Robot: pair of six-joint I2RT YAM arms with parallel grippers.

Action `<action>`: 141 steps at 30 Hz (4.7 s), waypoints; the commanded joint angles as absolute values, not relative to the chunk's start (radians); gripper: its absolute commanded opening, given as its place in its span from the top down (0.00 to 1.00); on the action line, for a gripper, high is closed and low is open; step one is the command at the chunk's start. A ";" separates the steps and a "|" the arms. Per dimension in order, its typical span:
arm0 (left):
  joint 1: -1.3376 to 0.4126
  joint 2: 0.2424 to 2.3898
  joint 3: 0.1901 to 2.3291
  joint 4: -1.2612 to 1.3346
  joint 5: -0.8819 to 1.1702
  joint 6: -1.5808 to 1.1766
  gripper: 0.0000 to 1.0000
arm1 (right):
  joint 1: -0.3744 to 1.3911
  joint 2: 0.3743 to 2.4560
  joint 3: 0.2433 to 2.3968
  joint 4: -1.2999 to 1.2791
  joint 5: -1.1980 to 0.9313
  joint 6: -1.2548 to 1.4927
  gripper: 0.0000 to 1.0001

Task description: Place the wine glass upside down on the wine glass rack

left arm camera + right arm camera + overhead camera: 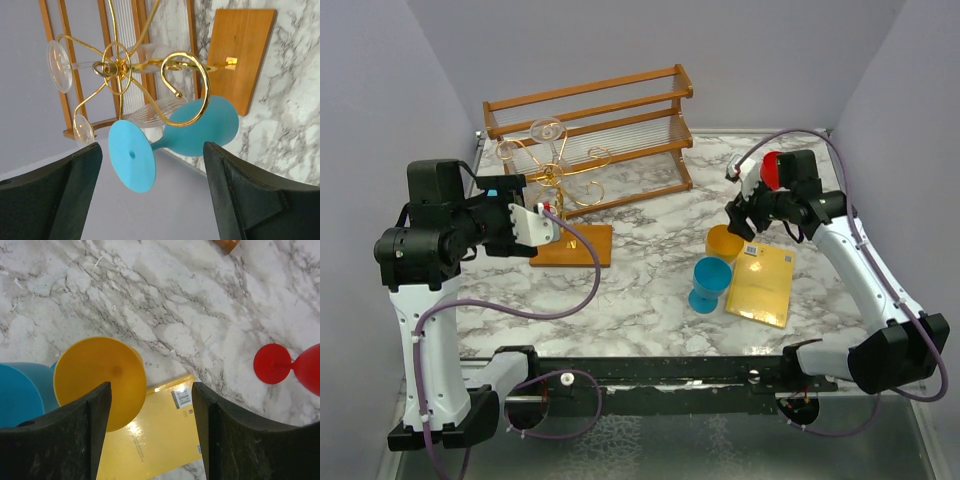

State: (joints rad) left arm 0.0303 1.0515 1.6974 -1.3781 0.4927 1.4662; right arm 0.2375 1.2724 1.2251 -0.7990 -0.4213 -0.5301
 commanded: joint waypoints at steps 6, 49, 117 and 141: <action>0.026 1.039 1.719 -1.264 0.709 1.278 0.01 | 0.256 1.355 1.263 -0.898 -0.349 -0.518 0.51; 0.026 1.051 1.706 -0.639 0.824 0.360 0.01 | 0.287 1.525 1.826 -0.810 -0.448 -0.393 0.99; -0.371 1.453 1.610 -0.180 0.618 -0.653 1.00 | 0.287 1.305 1.722 -0.374 -0.700 -0.070 0.96; -0.255 1.343 1.753 -0.284 0.400 -0.127 1.00 | 0.287 1.106 1.483 -0.539 -0.498 -0.432 0.07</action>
State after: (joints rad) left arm -0.2527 1.3804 1.6596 -0.2329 0.5186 -0.3618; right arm 0.2825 1.1347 1.5639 -0.5072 -0.5724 -0.3397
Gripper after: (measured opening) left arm 0.019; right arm 0.922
